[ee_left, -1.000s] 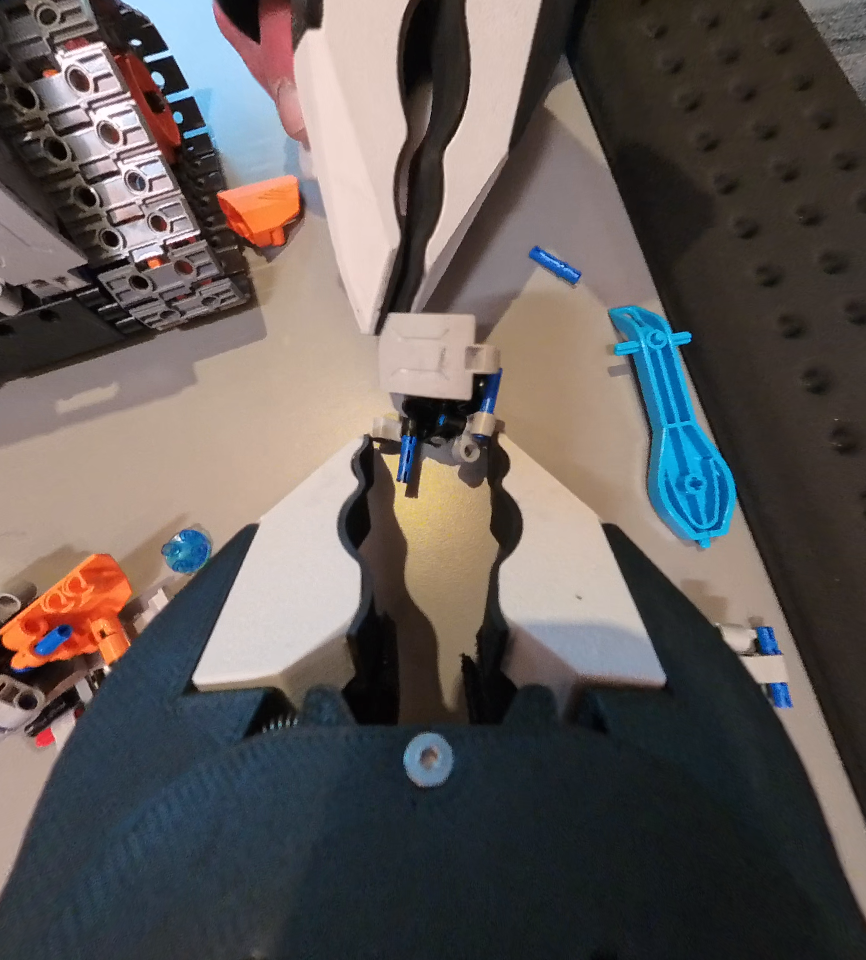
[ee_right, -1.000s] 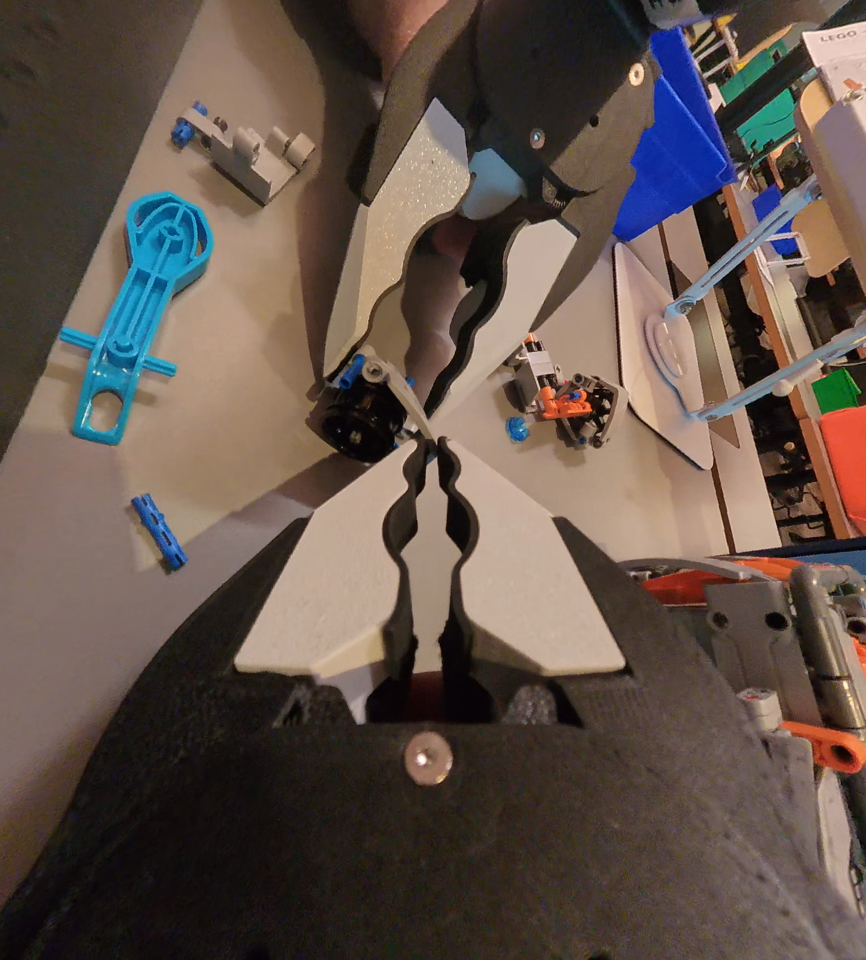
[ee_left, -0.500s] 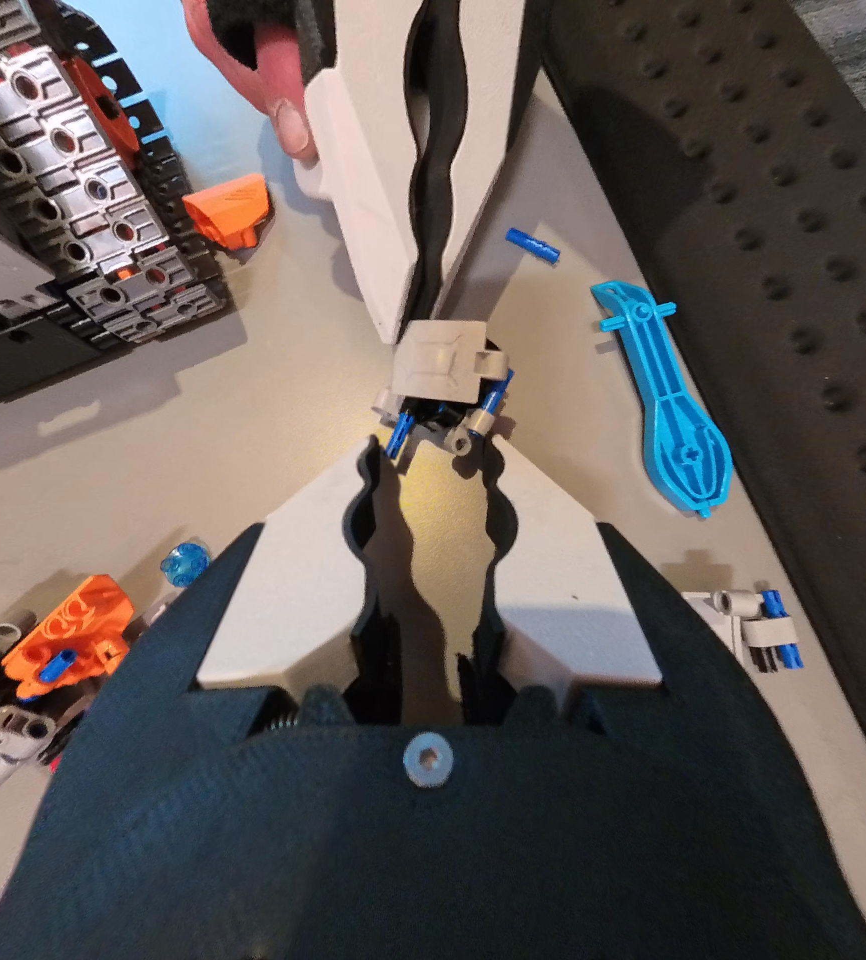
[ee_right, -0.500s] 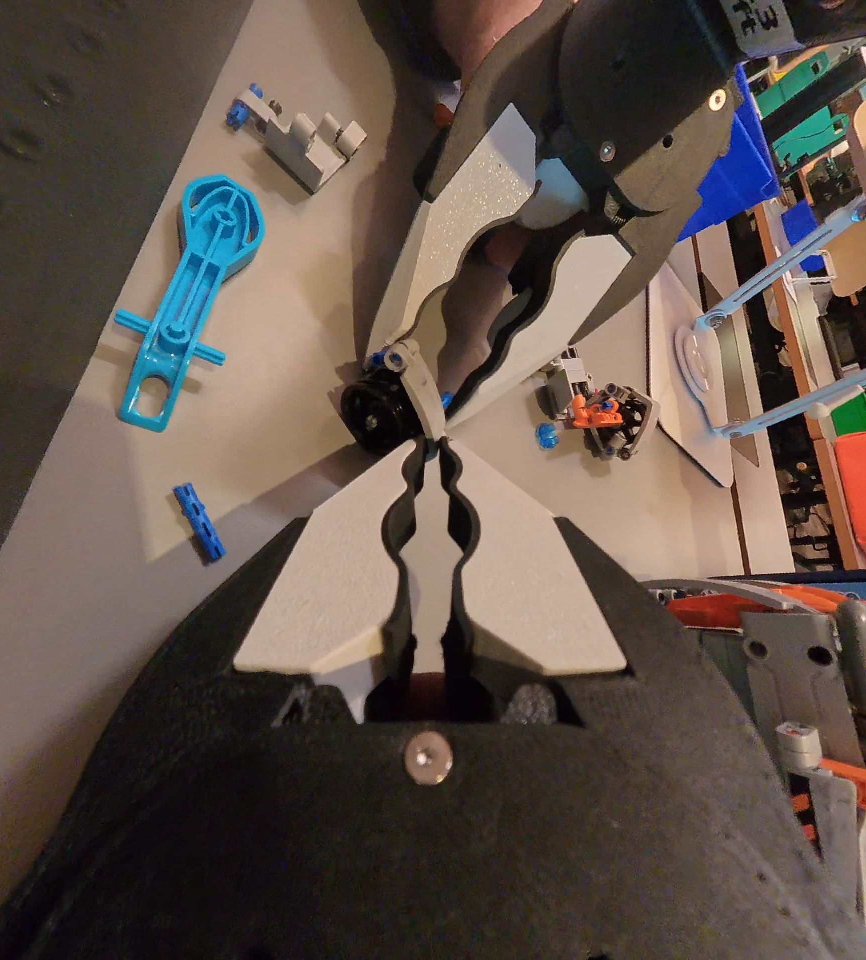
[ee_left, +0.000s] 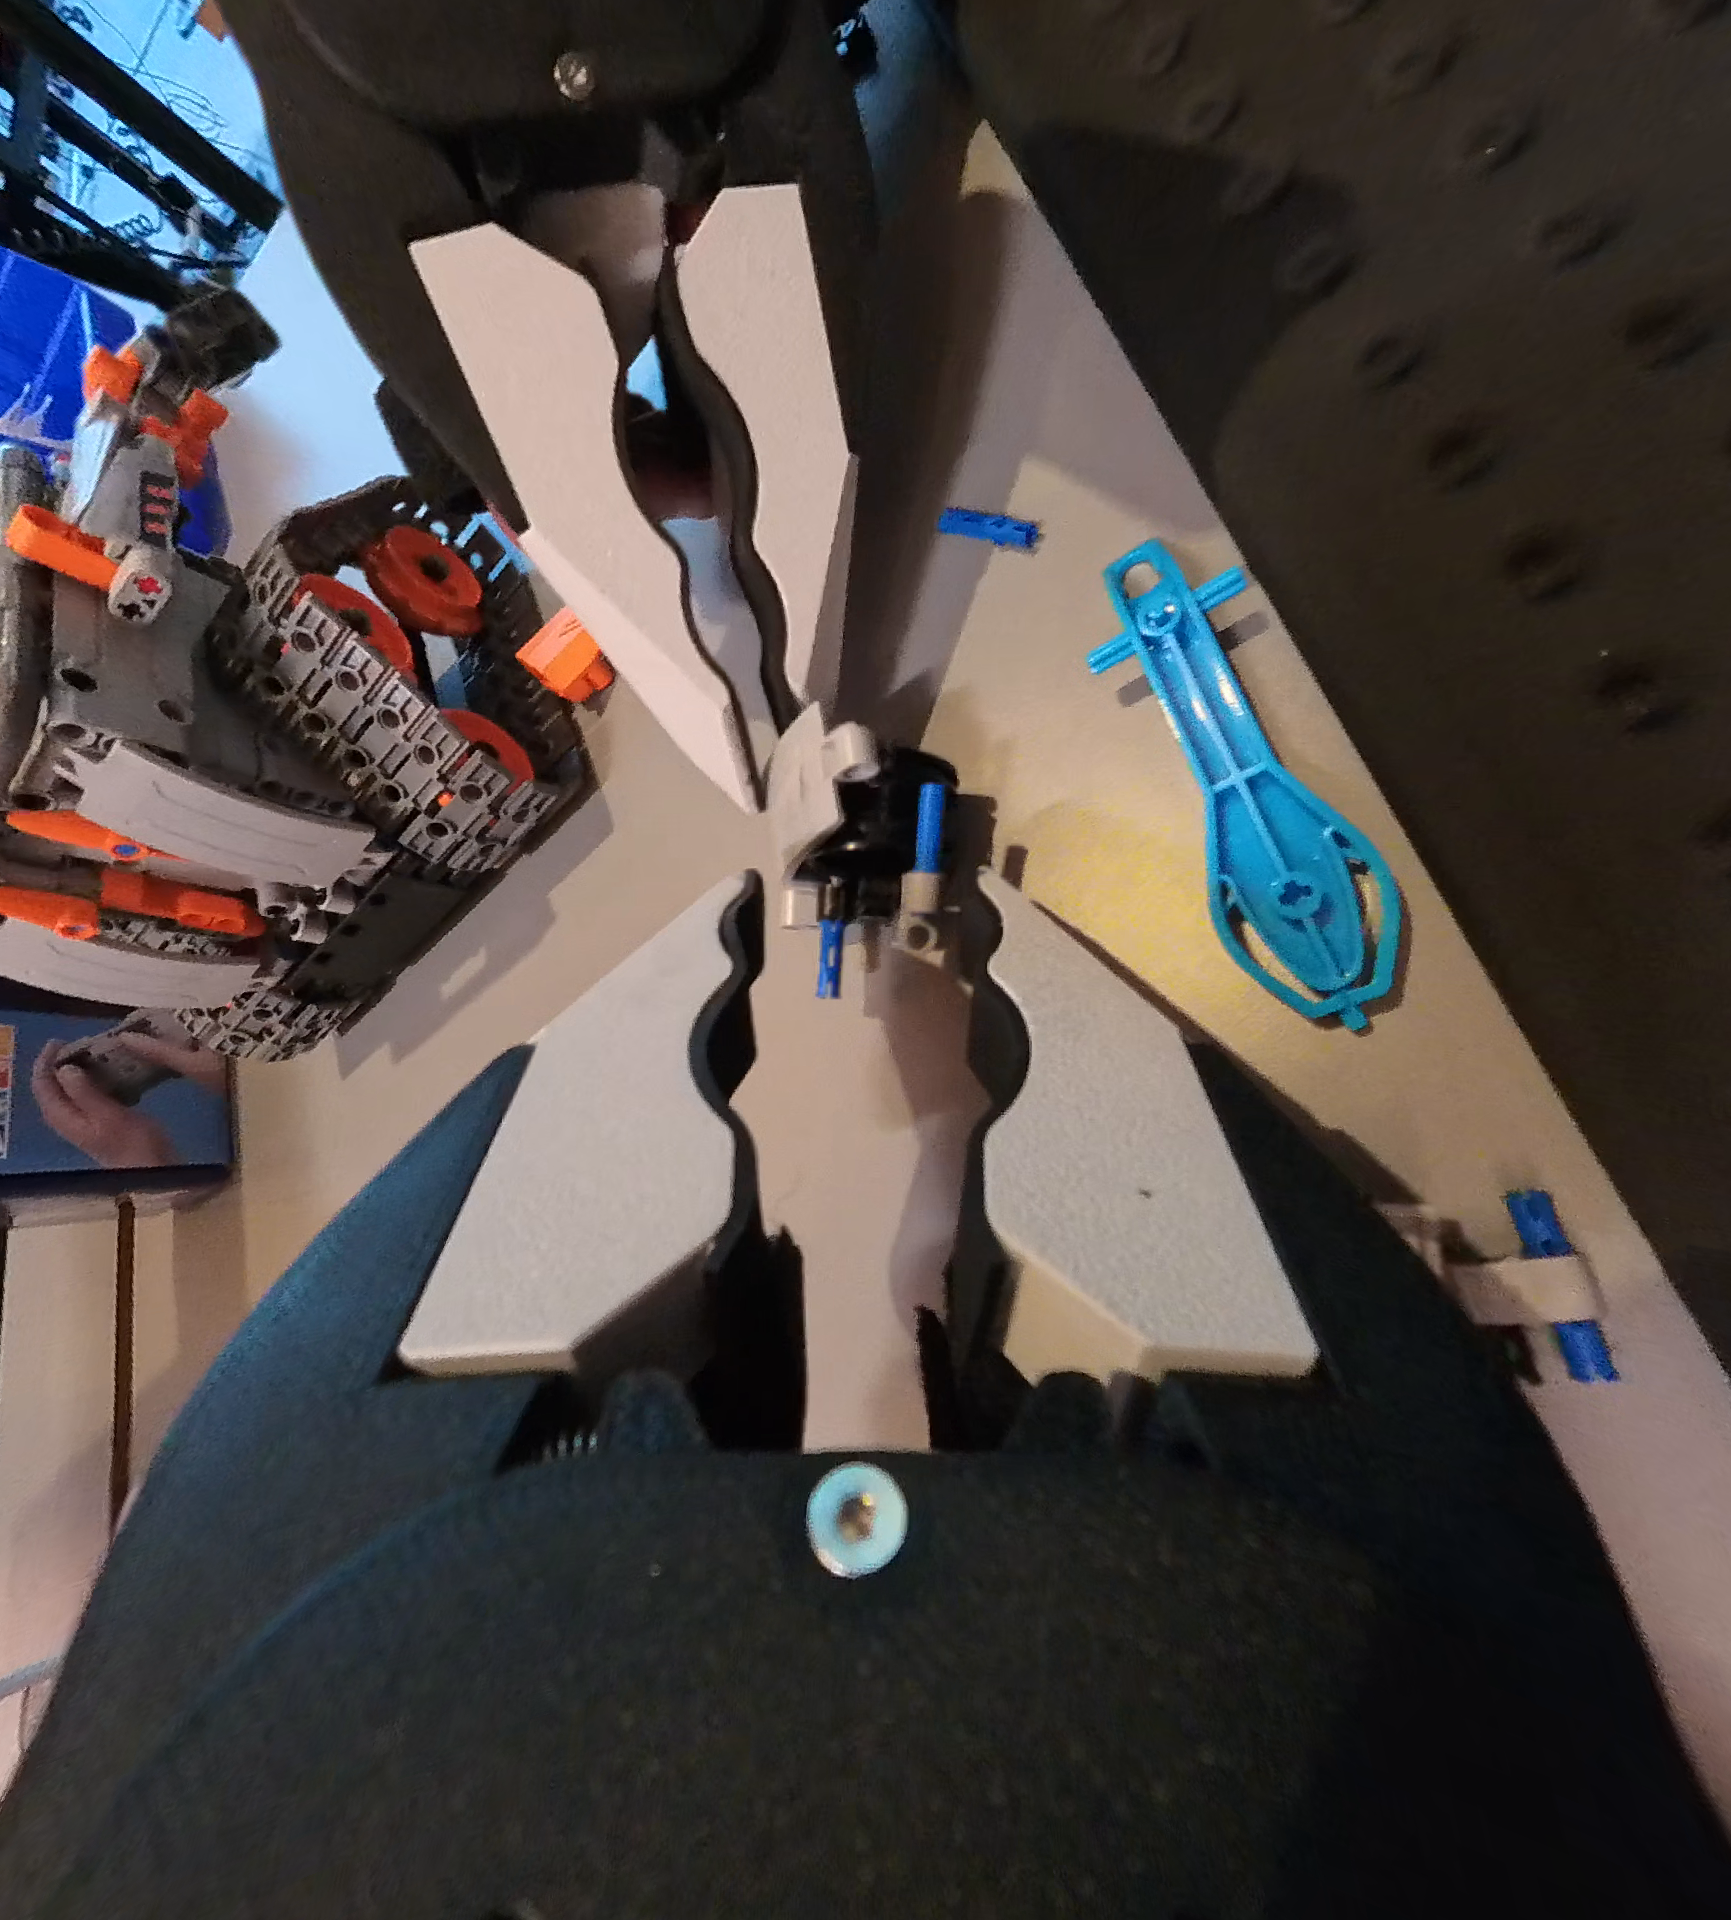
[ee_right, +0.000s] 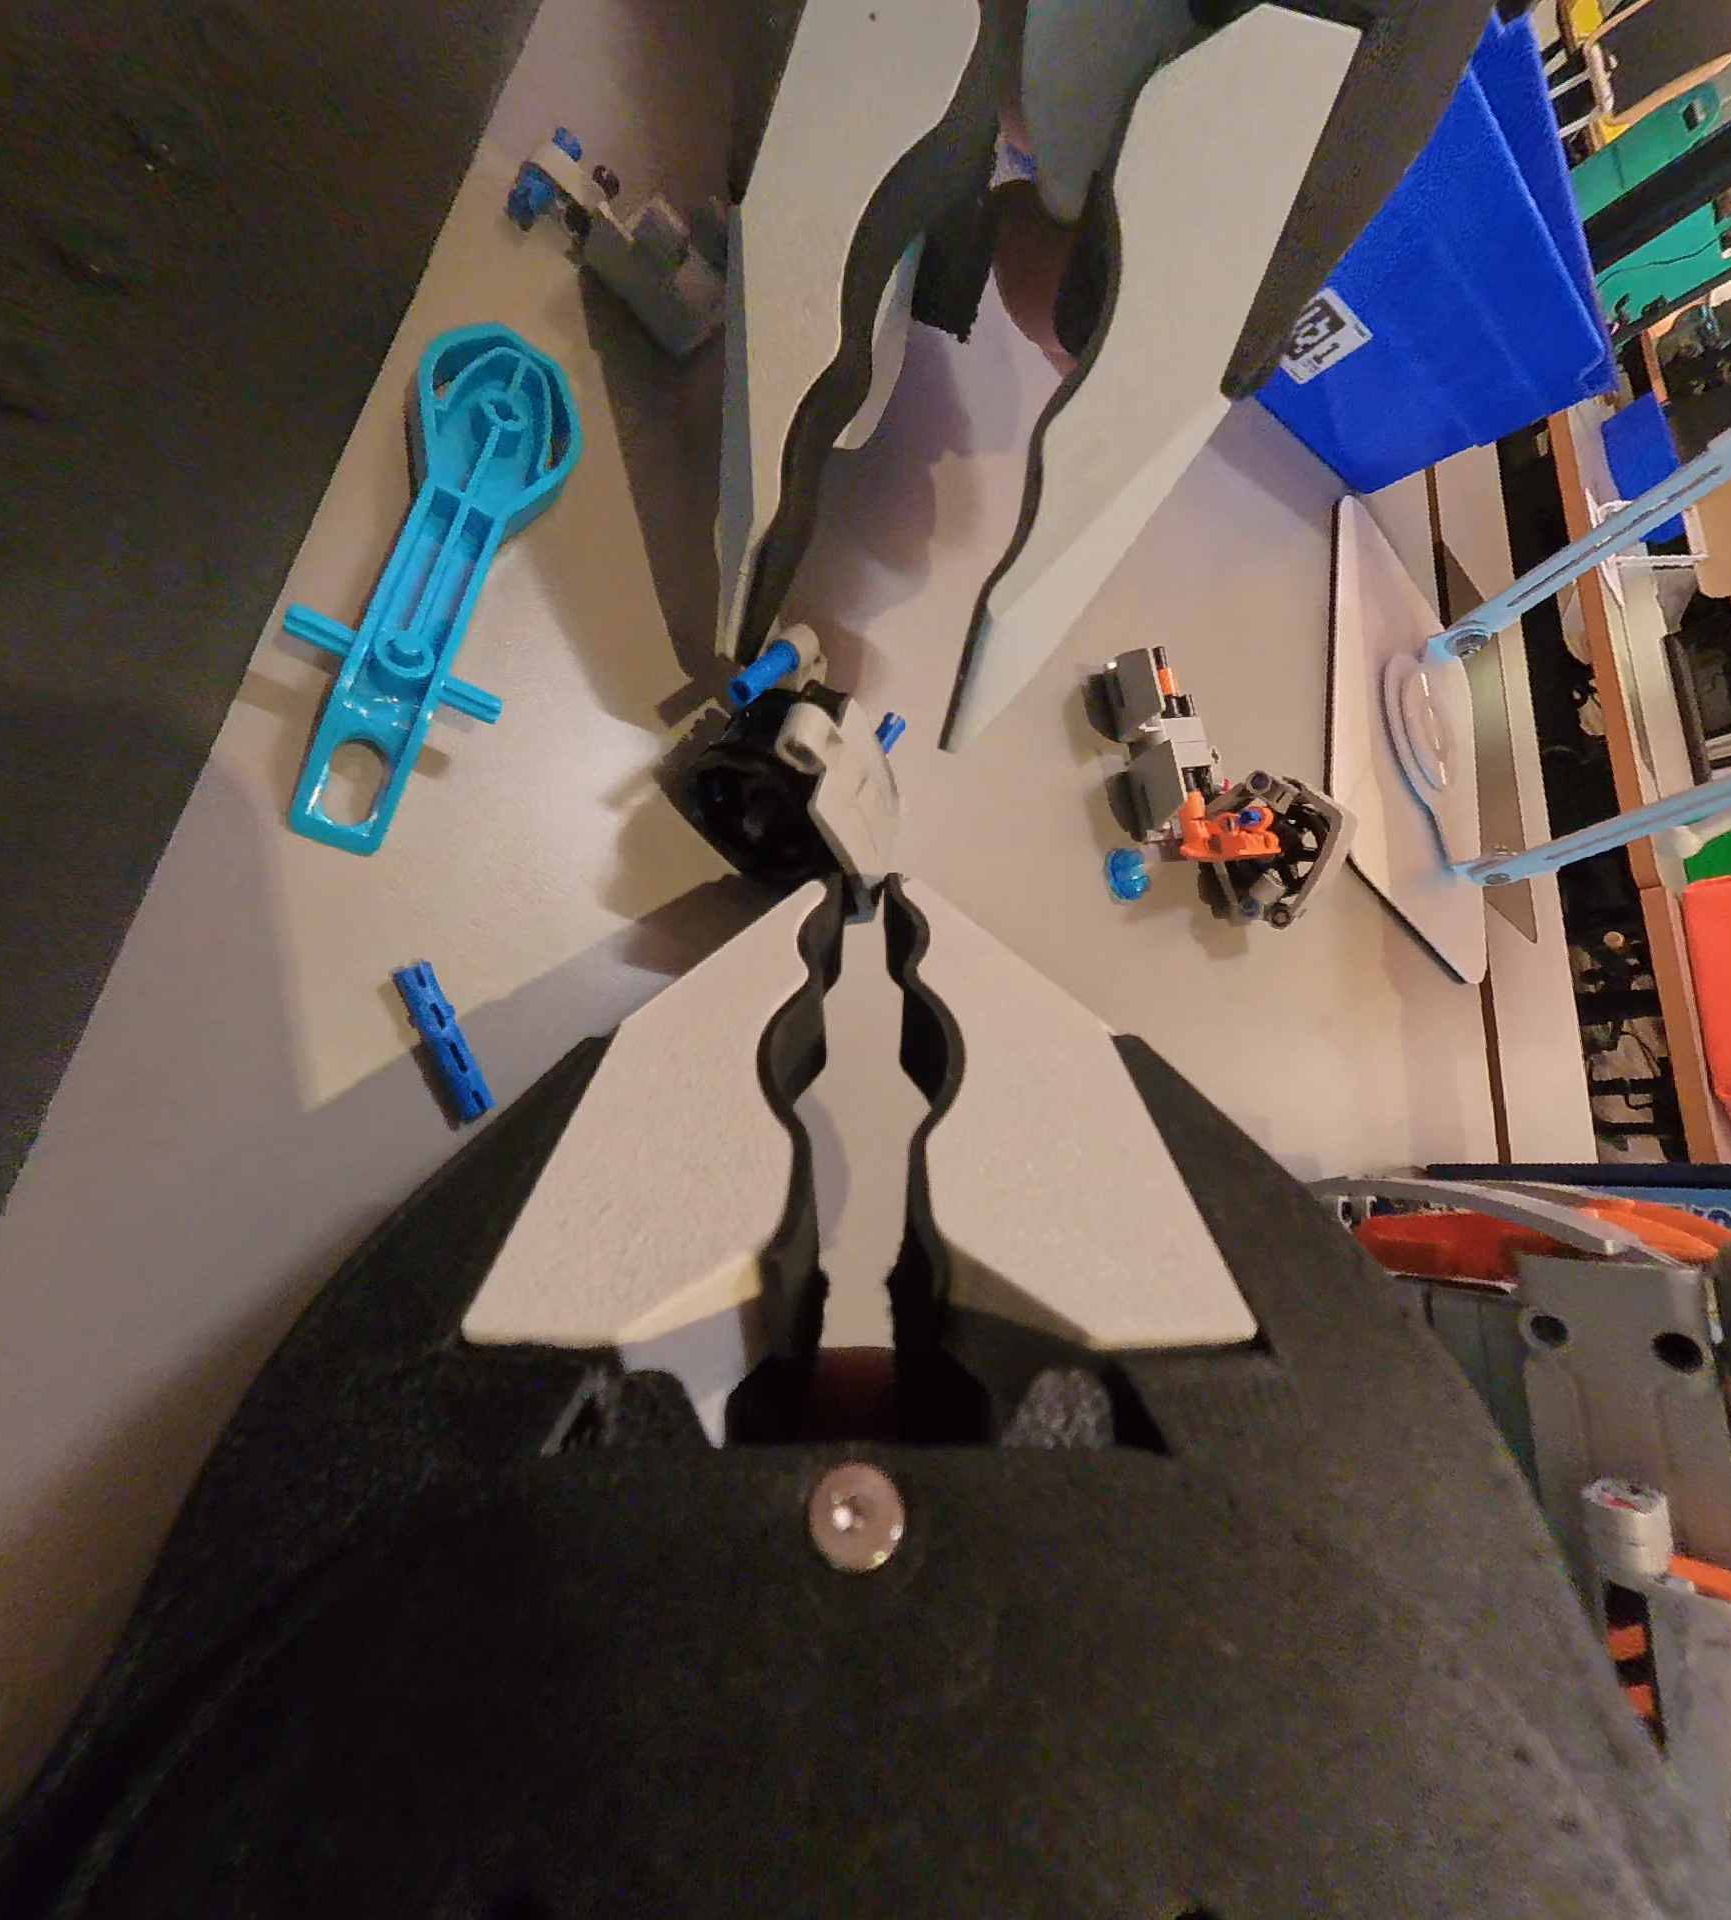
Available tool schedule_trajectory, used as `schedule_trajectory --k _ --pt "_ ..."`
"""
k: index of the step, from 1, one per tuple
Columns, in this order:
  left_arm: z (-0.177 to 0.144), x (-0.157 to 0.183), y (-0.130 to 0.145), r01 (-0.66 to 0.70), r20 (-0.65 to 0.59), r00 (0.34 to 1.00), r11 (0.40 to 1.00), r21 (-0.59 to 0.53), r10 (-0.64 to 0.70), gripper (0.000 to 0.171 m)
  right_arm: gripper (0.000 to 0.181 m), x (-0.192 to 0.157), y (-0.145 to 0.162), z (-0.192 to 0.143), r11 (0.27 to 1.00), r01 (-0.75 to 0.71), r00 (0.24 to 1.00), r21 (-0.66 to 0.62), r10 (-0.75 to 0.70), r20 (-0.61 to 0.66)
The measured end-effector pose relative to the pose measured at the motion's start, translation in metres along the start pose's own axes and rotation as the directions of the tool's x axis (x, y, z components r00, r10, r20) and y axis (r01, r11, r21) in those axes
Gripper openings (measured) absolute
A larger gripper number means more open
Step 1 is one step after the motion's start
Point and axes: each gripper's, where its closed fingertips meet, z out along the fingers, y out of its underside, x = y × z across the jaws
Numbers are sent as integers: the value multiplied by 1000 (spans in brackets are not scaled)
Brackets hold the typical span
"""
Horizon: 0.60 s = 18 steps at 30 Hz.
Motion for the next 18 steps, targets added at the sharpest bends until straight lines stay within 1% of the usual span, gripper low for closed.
schedule_trajectory --k 2,4,7,11,14,18 --pt "1 3 1 -3 -1 1000 1000 -5 3 28 7 -1 1 0 1000 1 1000 -11 -1 5" --pt "0 6 1 -22 -6 1000 1000 -3 22 16 13 0 1 -1 1000 -8 1000 -17 8 7" --pt "1 8 -1 -8 -13 1000 1000 13 8 14 14 0 -3 -4 1000 -14 1000 -10 14 10" --pt "3 8 0 -11 -4 1000 1000 4 11 14 14 1 -5 -8 1000 -5 1000 -21 5 4" --pt "4 6 0 7 -2 1000 1000 1 -7 14 11 1 -10 -12 1000 -15 1000 -6 15 12" --pt "5 6 0 21 1 1000 1000 3 -21 13 6 0 -10 -12 1000 -27 1000 -13 27 12"
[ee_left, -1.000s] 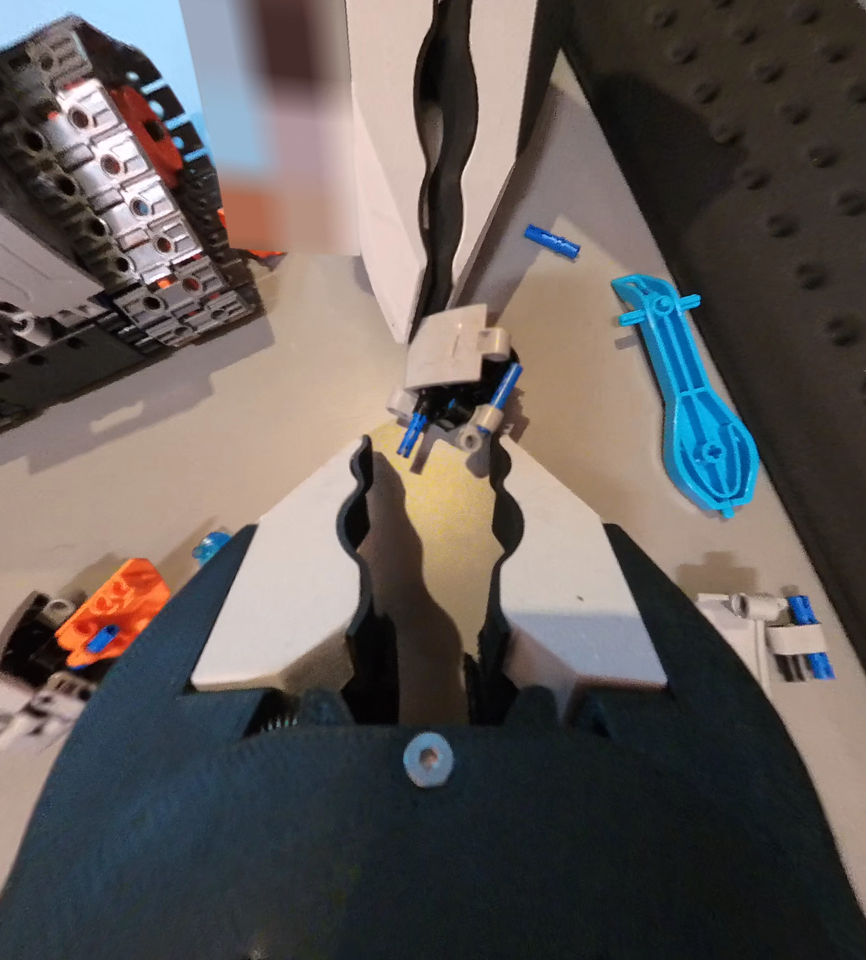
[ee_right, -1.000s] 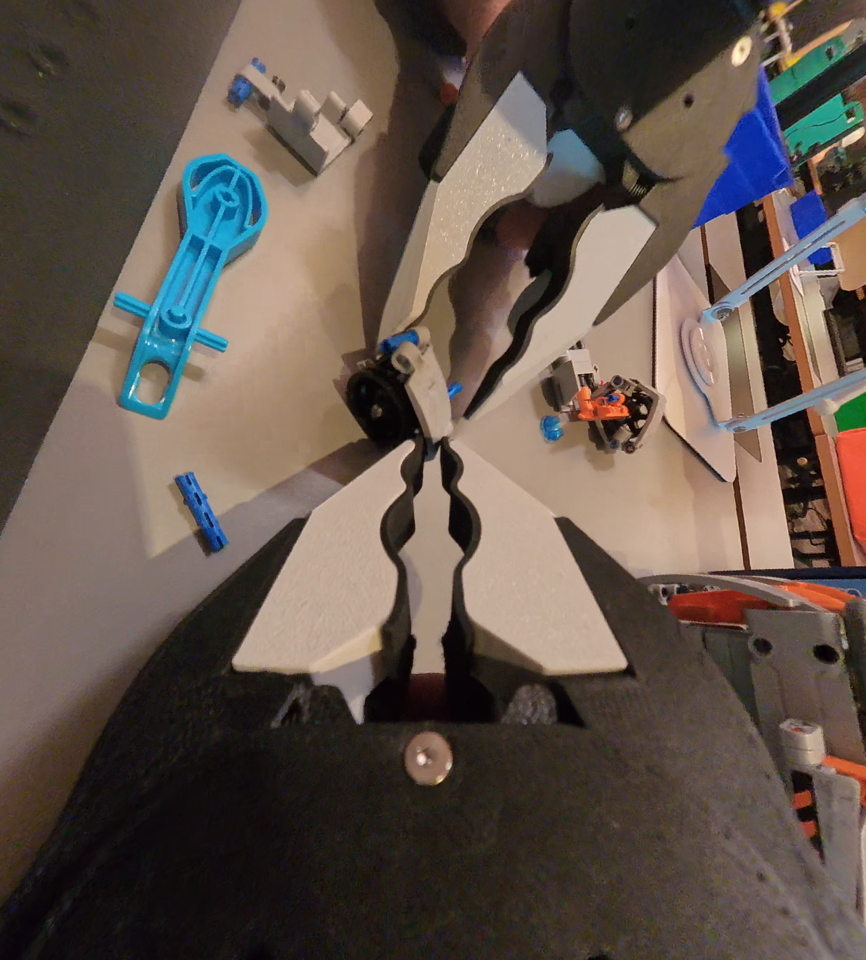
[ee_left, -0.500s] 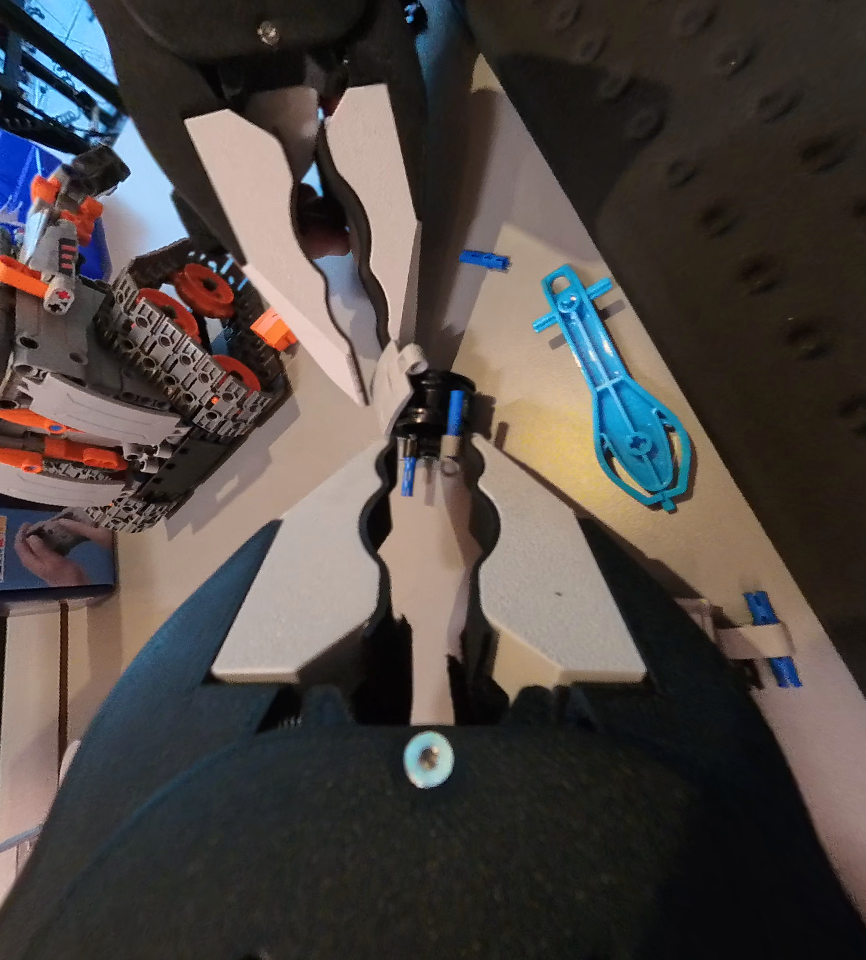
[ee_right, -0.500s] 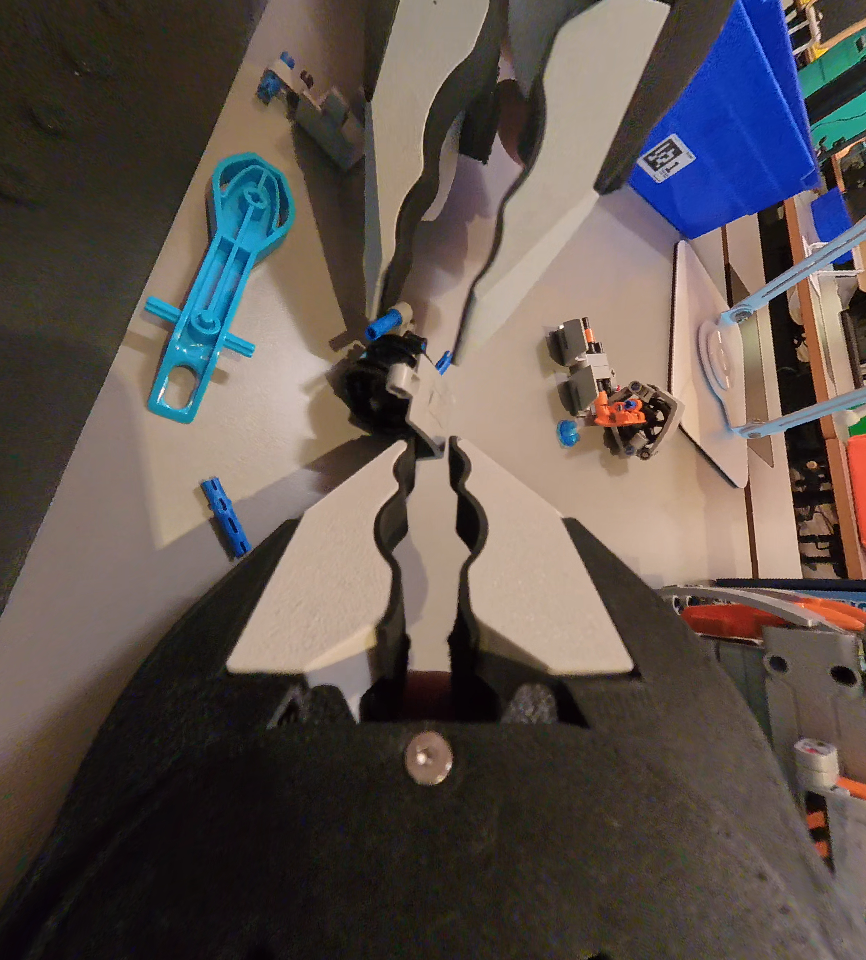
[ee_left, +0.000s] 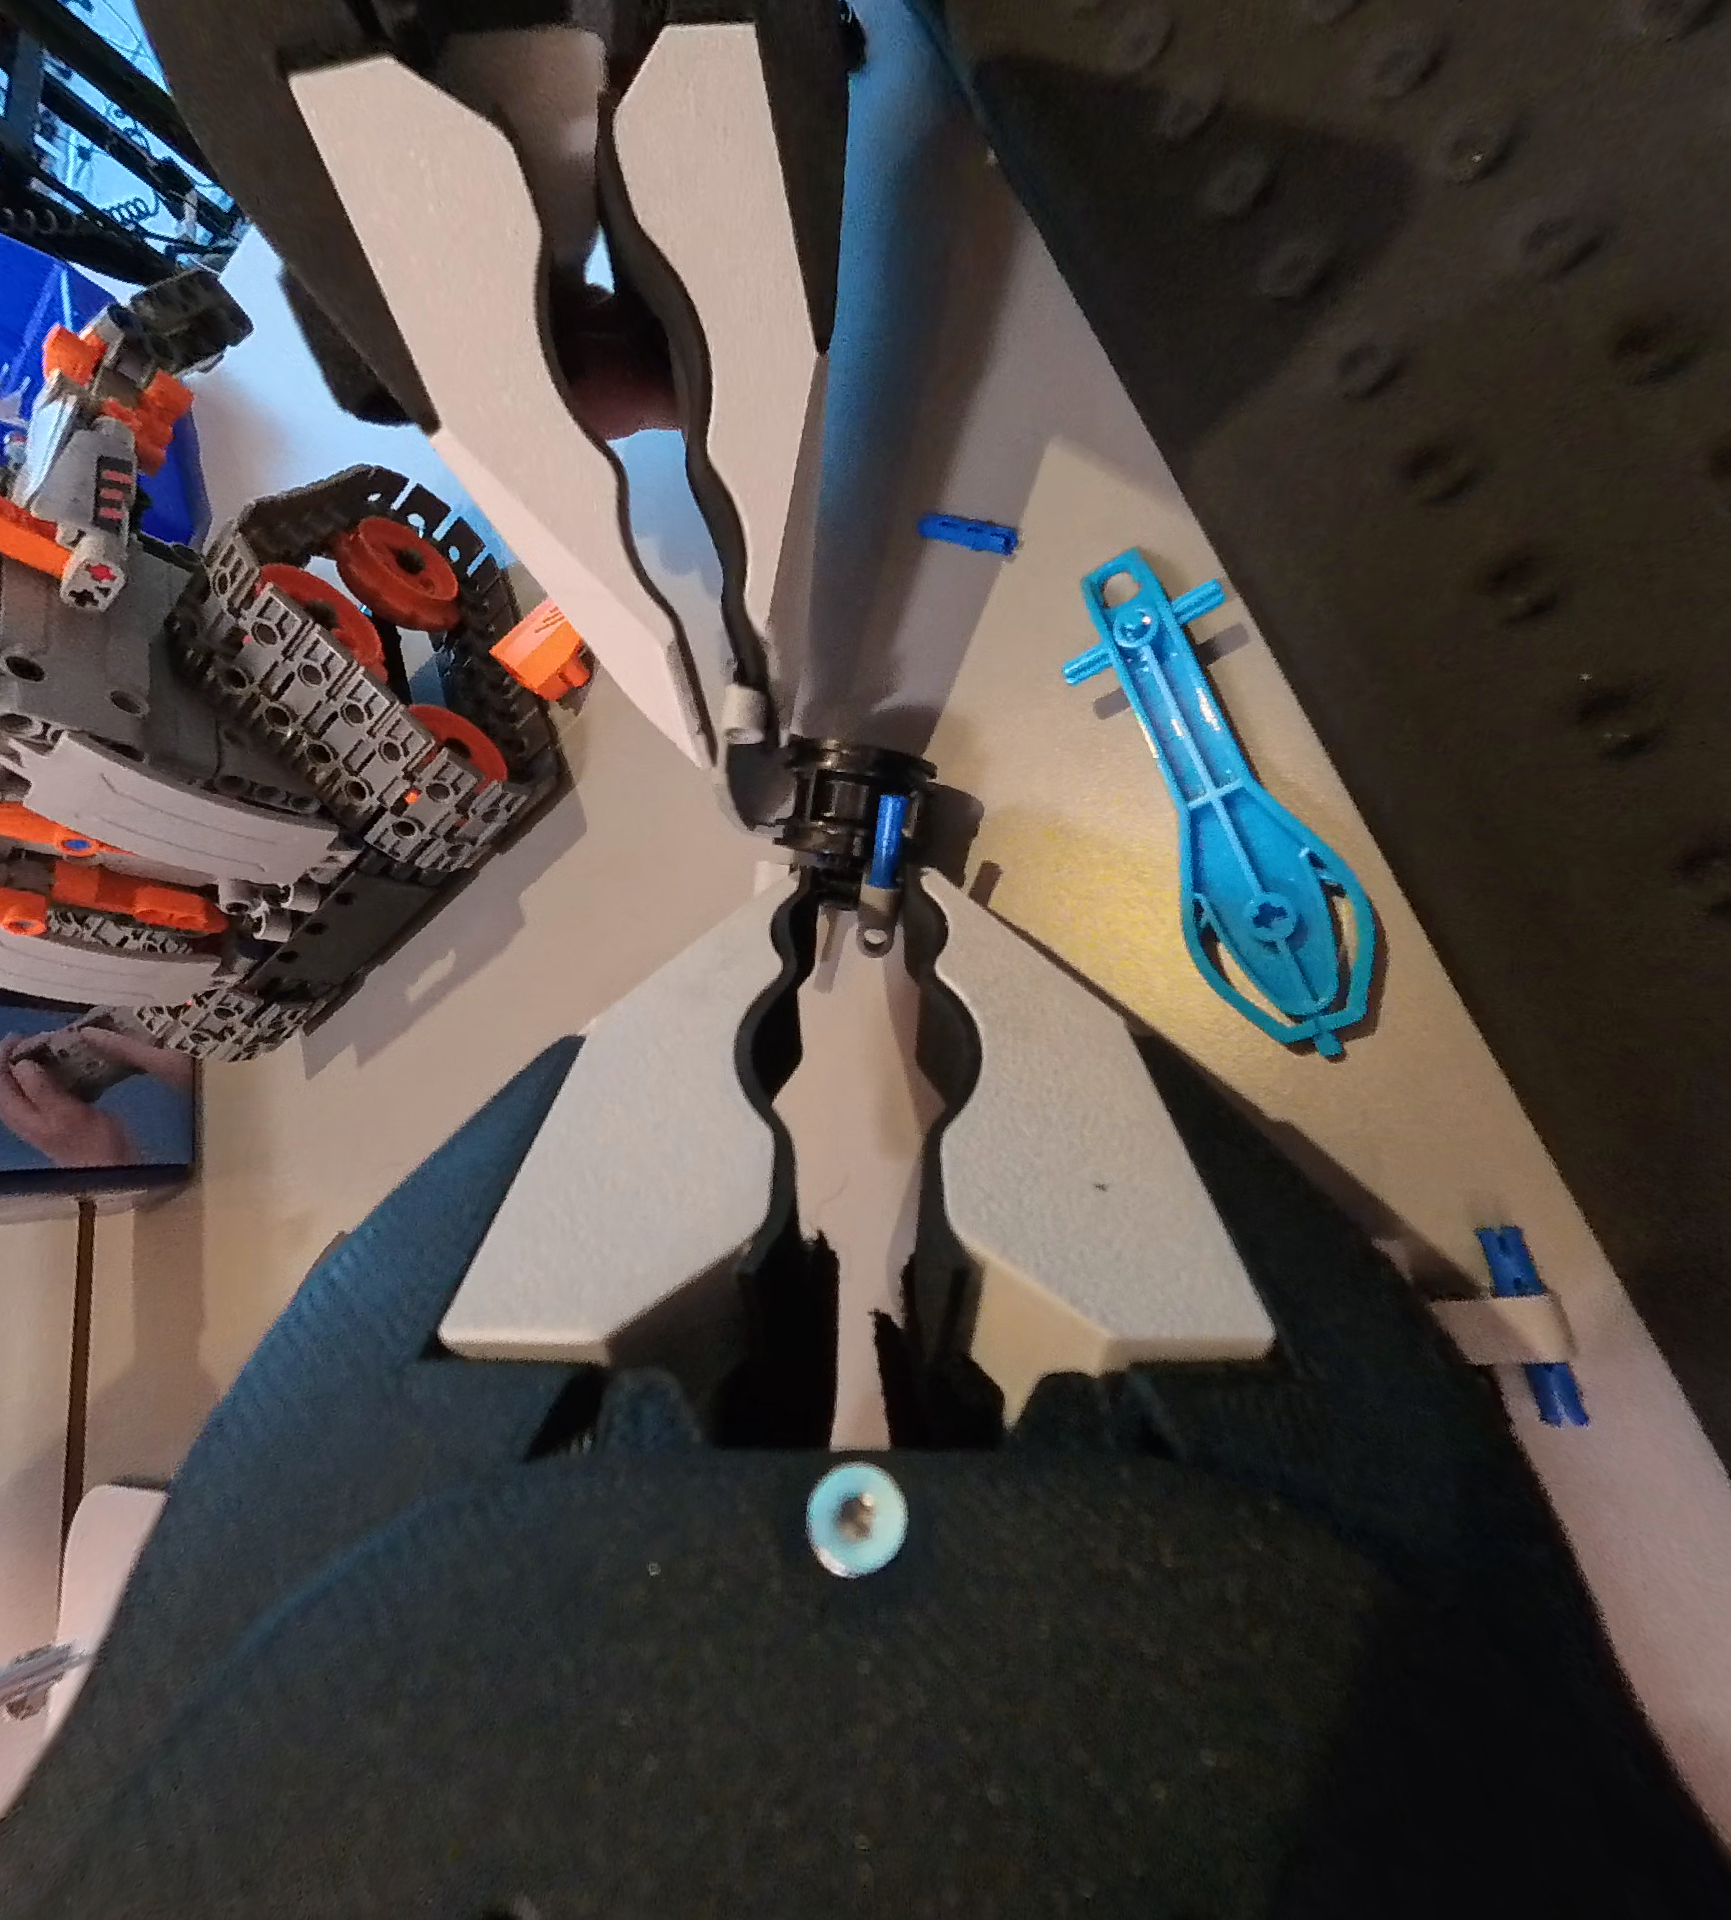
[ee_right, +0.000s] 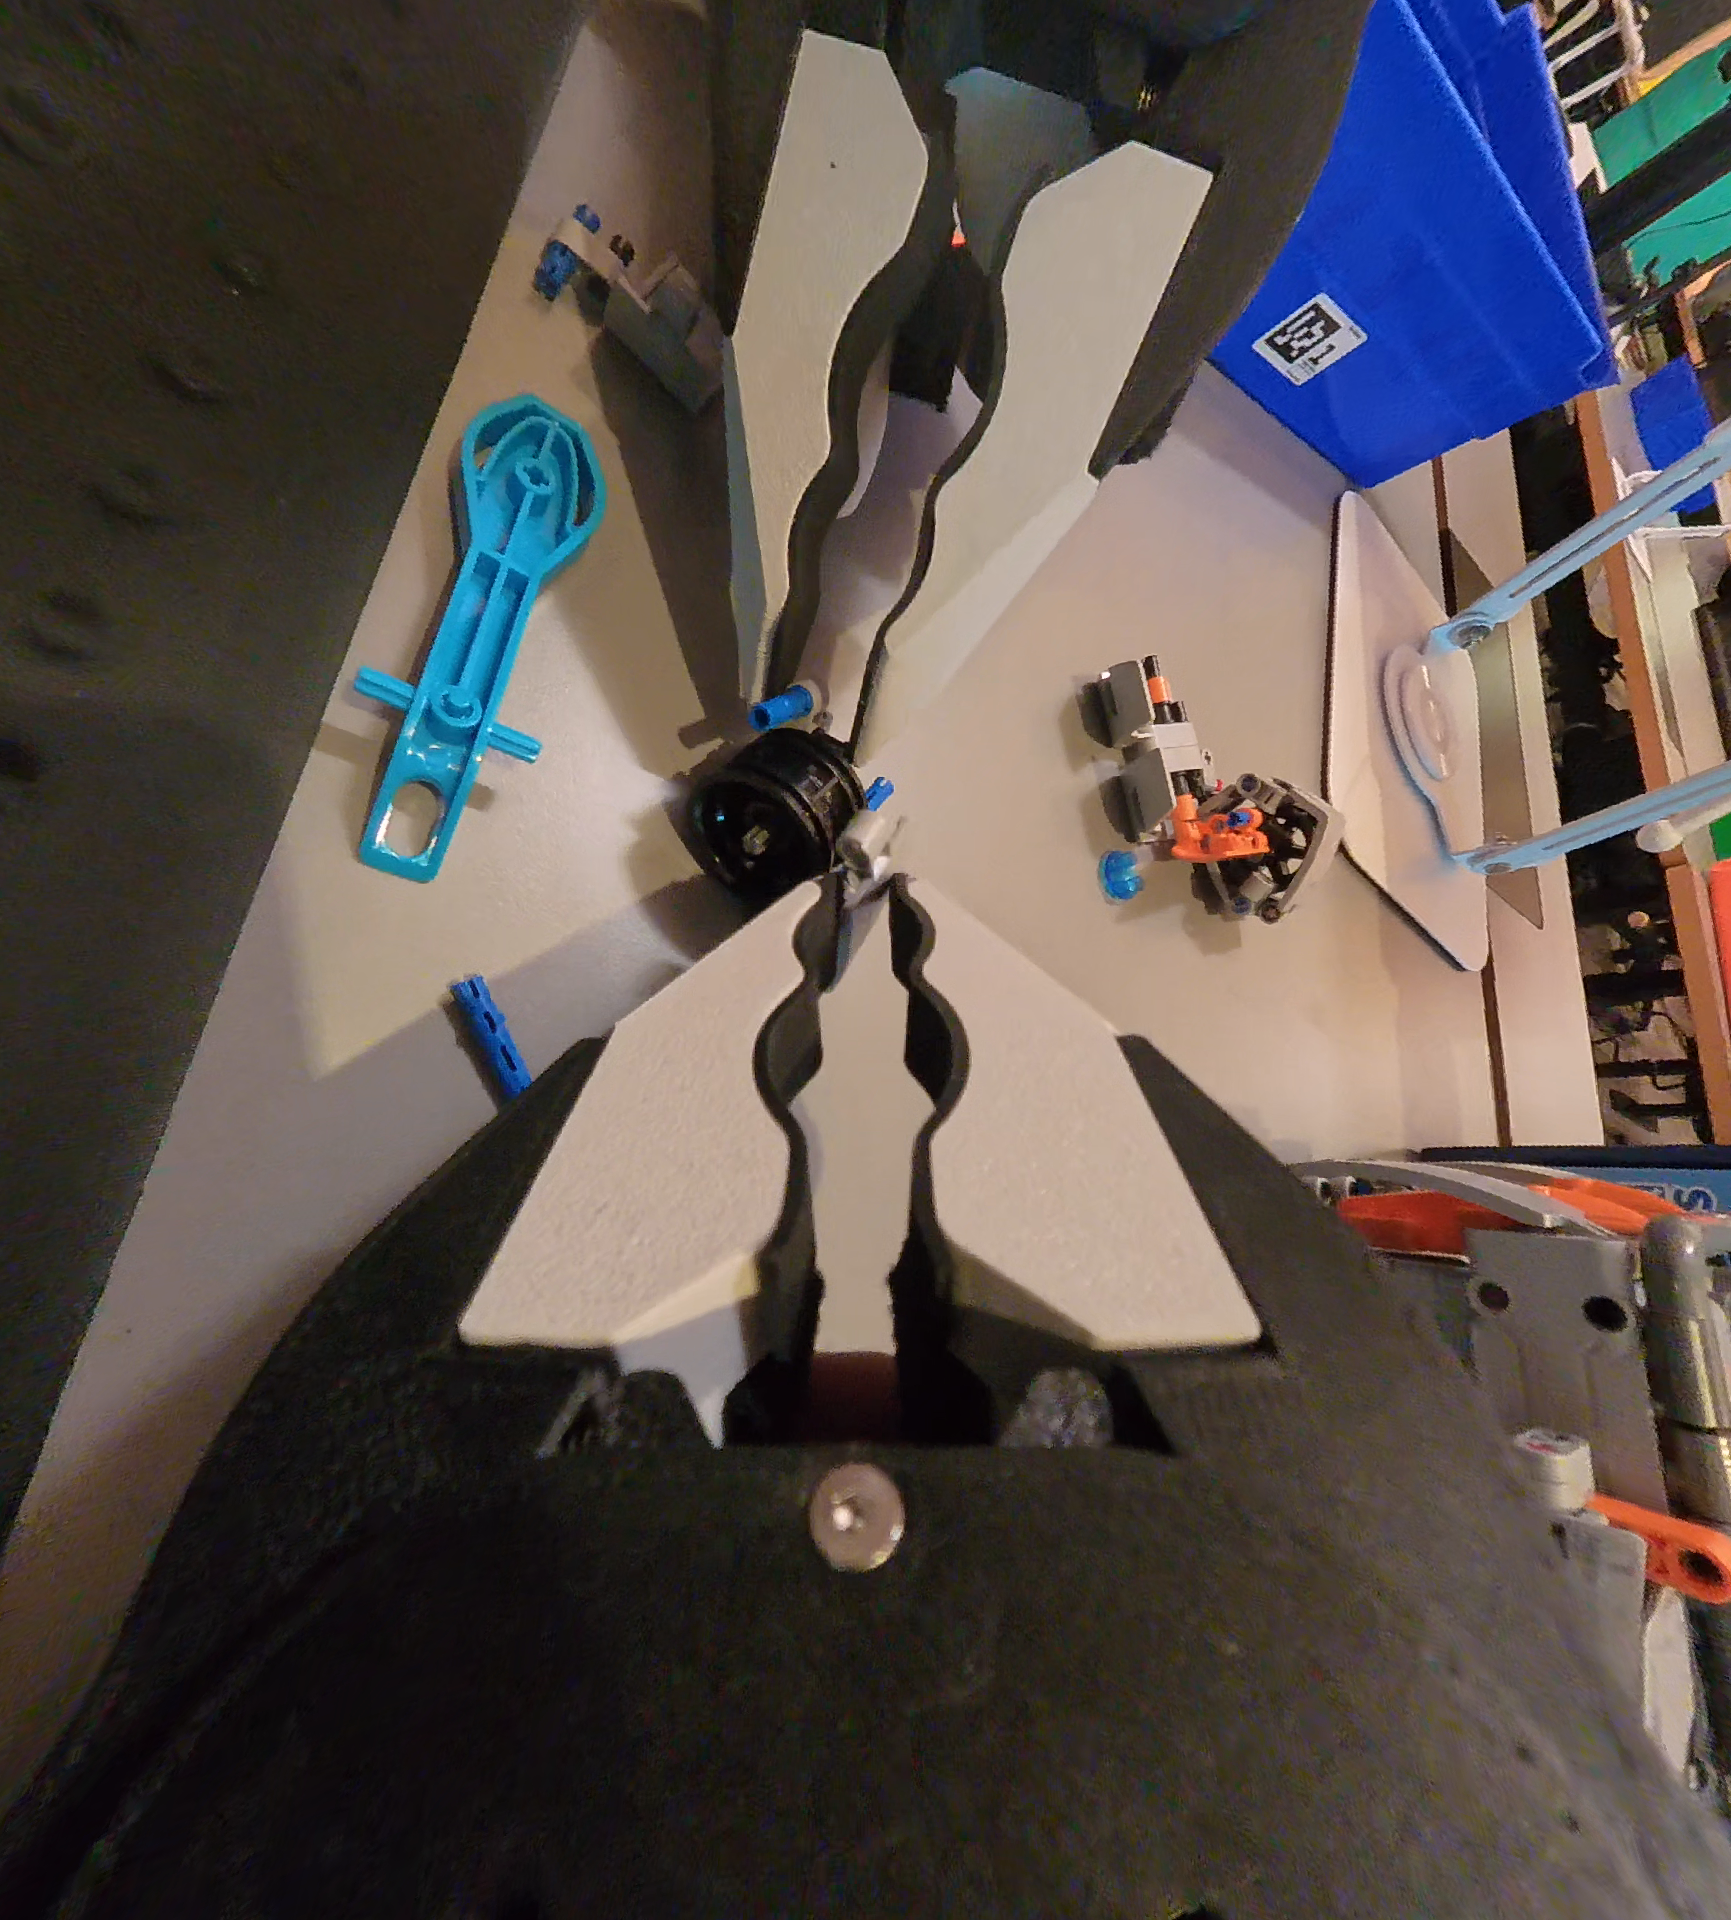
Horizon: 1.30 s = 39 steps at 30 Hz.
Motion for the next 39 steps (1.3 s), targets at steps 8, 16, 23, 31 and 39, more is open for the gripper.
schedule_trajectory --k 8,16,23,31,39 --pt "1 -7 0 63 6 998 998 -5 -63 13 0 5 -3 -2 1000 12 999 -29 -13 -31" --pt "3 -9 -2 132 -10 991 991 -5 -132 13 0 10 -5 3 996 42 994 -77 -49 -101" --pt "0 -16 0 193 -19 981 980 51 -192 13 0 22 -5 4 999 40 983 -16 -42 -177" --pt "-7 -22 -4 263 -63 965 954 146 -256 13 0 26 -6 7 990 -108 984 93 120 -132" --pt "-2 -14 6 249 -90 966 963 103 -241 14 1 13 -10 10 989 -87 992 116 97 -80"
